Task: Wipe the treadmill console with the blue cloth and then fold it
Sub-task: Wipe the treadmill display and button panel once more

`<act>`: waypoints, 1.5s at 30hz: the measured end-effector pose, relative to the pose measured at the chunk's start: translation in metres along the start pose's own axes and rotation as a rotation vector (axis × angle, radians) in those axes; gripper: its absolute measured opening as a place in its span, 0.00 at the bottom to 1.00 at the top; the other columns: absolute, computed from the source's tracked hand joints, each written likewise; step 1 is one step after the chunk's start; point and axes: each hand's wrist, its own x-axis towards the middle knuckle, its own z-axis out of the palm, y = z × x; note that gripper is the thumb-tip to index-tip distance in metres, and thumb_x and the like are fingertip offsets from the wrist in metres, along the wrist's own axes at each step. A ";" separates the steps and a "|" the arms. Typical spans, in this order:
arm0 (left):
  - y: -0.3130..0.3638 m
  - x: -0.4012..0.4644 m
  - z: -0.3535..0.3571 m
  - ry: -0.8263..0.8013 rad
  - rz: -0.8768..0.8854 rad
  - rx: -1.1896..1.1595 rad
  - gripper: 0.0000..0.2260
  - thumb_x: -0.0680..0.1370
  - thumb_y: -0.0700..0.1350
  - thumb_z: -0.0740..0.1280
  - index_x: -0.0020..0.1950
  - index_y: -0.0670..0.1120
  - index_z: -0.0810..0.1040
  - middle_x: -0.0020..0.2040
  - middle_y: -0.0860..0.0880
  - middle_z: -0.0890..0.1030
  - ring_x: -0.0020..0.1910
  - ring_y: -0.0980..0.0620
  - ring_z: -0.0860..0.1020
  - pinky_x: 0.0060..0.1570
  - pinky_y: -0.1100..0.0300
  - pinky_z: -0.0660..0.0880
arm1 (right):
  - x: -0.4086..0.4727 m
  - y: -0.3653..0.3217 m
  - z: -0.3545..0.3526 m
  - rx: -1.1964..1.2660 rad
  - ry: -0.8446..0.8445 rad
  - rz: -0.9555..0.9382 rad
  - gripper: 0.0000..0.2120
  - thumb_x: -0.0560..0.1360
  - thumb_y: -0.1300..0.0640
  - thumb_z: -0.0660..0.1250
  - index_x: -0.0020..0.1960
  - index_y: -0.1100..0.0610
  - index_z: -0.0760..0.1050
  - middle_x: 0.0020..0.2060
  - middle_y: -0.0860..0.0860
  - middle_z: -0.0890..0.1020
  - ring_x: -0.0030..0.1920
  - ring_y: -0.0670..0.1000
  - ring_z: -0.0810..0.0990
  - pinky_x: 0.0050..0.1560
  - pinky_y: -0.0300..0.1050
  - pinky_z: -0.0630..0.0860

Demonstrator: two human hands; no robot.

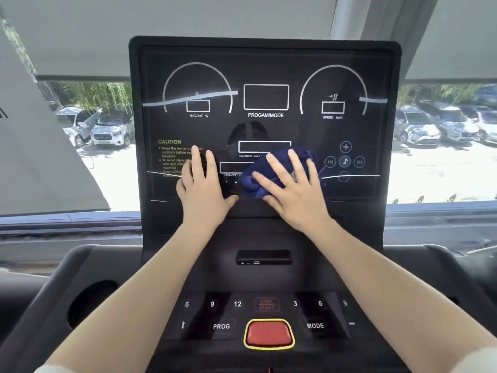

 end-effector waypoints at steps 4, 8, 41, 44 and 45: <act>0.014 -0.007 -0.001 0.039 -0.022 -0.057 0.49 0.67 0.60 0.72 0.76 0.46 0.46 0.77 0.44 0.41 0.74 0.42 0.48 0.70 0.46 0.51 | 0.017 0.069 -0.010 0.008 -0.037 0.265 0.20 0.79 0.43 0.53 0.69 0.45 0.68 0.72 0.53 0.65 0.70 0.66 0.63 0.64 0.66 0.62; 0.032 -0.017 0.009 0.042 -0.010 -0.054 0.52 0.65 0.64 0.71 0.76 0.44 0.46 0.77 0.43 0.42 0.74 0.42 0.48 0.70 0.46 0.50 | 0.013 0.088 -0.011 0.022 -0.027 0.399 0.20 0.79 0.44 0.54 0.69 0.46 0.68 0.73 0.55 0.64 0.71 0.68 0.60 0.65 0.69 0.59; 0.071 -0.048 0.042 0.053 -0.147 0.024 0.43 0.71 0.63 0.66 0.76 0.43 0.51 0.77 0.42 0.51 0.70 0.39 0.59 0.64 0.43 0.58 | -0.124 0.091 -0.020 0.197 -0.056 0.196 0.17 0.77 0.53 0.58 0.65 0.50 0.74 0.70 0.55 0.68 0.69 0.65 0.61 0.62 0.62 0.61; 0.063 -0.049 0.040 0.081 -0.113 0.025 0.33 0.77 0.57 0.62 0.75 0.43 0.55 0.76 0.42 0.54 0.68 0.38 0.62 0.62 0.42 0.60 | -0.117 0.080 -0.019 0.215 -0.068 0.175 0.17 0.77 0.53 0.57 0.64 0.51 0.76 0.70 0.55 0.69 0.69 0.66 0.61 0.61 0.61 0.62; 0.061 -0.049 0.039 0.091 -0.100 0.010 0.30 0.78 0.54 0.61 0.75 0.43 0.57 0.76 0.42 0.56 0.67 0.38 0.63 0.62 0.42 0.60 | -0.112 0.077 -0.019 0.219 -0.079 0.148 0.17 0.78 0.54 0.57 0.63 0.51 0.76 0.69 0.55 0.70 0.69 0.66 0.62 0.61 0.62 0.63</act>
